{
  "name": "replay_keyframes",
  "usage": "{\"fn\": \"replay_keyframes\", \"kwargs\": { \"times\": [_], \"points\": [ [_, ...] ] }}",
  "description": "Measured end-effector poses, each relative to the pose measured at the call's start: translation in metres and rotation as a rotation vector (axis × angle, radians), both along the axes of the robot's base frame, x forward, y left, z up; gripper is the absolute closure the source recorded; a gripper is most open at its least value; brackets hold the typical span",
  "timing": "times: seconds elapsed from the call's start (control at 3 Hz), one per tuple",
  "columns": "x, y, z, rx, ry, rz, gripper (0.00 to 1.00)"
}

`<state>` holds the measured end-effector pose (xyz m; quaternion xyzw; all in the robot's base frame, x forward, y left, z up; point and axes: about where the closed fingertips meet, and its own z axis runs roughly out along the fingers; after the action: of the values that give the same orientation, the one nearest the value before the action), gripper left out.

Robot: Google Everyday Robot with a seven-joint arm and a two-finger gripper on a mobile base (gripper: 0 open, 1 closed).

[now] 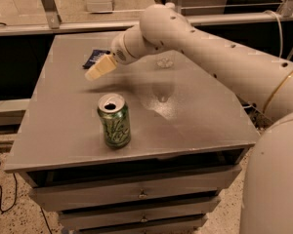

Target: Move rxbar blueberry near water bottle

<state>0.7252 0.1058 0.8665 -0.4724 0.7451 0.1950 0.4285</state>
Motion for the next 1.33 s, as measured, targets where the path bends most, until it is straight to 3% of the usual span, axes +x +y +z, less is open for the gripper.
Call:
{"fn": "replay_keyframes", "kwargs": {
  "times": [0.67,1.33],
  "points": [
    [0.023,0.023,-0.024,0.075,0.035,-0.156,0.0],
    [0.041,0.037,-0.033,0.128,0.035,-0.204,0.41]
  ]
}}
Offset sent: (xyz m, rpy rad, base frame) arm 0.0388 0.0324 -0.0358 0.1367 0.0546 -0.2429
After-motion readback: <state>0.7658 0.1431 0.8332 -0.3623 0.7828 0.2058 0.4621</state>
